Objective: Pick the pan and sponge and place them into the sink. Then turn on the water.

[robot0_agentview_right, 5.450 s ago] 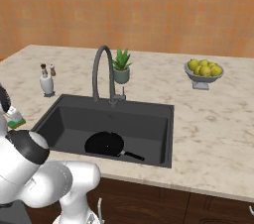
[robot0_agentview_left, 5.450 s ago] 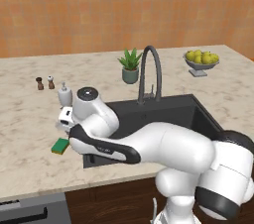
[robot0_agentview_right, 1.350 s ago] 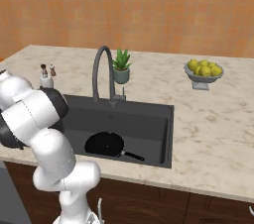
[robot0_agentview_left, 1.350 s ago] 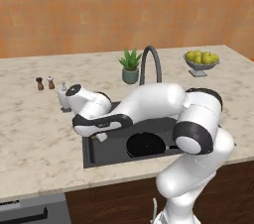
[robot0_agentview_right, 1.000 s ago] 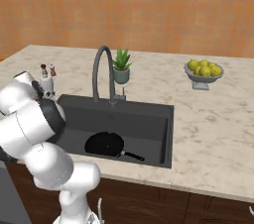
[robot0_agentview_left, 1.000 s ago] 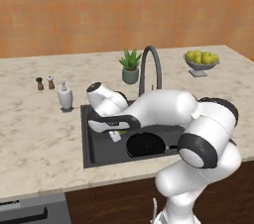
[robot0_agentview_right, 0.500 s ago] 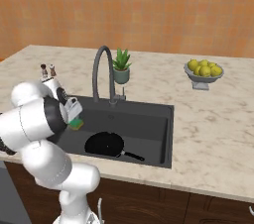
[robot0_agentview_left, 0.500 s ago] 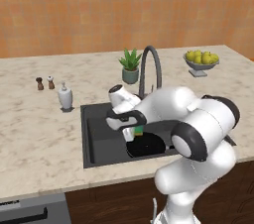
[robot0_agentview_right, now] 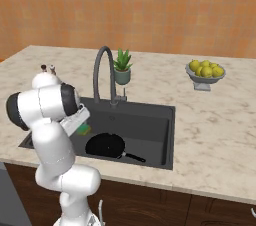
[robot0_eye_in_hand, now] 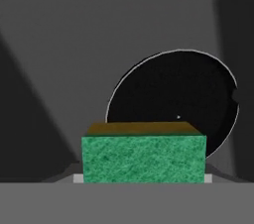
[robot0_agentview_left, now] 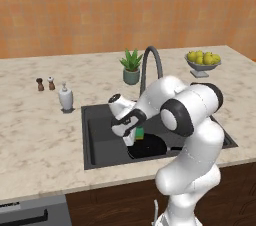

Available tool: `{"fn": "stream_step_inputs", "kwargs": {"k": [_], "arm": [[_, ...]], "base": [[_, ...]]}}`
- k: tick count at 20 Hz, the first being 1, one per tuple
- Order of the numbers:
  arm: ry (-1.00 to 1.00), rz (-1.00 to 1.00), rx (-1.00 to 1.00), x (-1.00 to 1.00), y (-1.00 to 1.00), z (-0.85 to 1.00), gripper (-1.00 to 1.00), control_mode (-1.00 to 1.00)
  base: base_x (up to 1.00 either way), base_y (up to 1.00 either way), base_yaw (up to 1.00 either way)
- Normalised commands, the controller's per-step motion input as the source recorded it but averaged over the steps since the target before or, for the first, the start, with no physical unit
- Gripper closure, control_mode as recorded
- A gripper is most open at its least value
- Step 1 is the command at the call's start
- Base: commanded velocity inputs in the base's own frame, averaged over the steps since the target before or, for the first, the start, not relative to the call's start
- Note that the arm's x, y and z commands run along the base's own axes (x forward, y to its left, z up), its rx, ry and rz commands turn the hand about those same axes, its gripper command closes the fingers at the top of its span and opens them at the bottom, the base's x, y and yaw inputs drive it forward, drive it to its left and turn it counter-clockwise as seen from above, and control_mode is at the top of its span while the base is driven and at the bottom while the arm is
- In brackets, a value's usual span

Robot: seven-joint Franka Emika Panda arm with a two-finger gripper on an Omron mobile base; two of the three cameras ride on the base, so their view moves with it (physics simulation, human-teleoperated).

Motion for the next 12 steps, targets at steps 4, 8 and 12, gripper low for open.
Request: {"fn": "stream_step_inputs", "kwargs": {"k": [4,8,12], "arm": [[0.00,-0.02,-0.05,0.43,-0.11,-0.61,1.00,-1.00],[0.00,-0.02,-0.05,0.49,-0.18,-0.62,1.00,-1.00],[0.00,-0.03,-0.05,0.48,-0.17,-0.54,1.00,-1.00]], "base": [[0.00,0.00,0.00],[0.00,0.00,0.00],[0.00,0.00,0.00]]}}
